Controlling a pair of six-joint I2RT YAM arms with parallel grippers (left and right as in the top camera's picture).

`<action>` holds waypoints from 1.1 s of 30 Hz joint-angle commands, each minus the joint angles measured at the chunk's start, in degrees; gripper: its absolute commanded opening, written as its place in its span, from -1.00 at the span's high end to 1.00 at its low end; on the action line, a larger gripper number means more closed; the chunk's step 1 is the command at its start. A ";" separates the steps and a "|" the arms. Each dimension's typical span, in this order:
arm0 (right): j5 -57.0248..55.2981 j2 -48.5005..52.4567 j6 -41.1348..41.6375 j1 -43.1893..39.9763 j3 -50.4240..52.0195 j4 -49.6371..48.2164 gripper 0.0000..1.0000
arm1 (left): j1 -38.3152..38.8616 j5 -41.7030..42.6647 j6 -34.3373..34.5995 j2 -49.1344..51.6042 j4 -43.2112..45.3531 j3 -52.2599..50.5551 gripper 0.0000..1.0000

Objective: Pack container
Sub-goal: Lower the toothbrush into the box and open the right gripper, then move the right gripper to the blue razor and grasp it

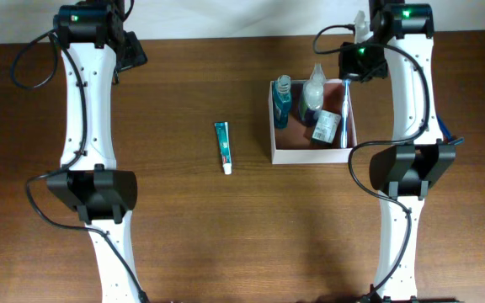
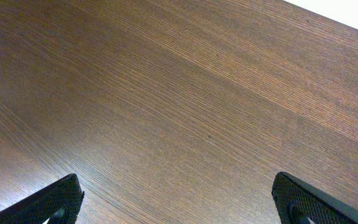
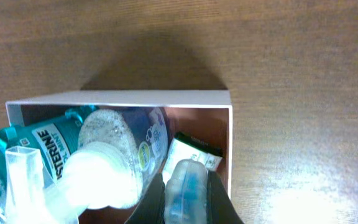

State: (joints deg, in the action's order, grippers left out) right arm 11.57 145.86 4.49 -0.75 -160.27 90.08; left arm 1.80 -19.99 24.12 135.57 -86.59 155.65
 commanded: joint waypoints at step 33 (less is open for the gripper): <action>-5.44 -0.83 5.01 -15.17 -1.05 4.39 -0.16 | -0.09 -0.39 0.70 0.46 -0.02 -0.09 -0.99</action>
State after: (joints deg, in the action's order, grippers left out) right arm 7.55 145.86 8.58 -10.26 -160.29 92.95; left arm 1.80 -19.99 24.12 135.57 -86.56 155.68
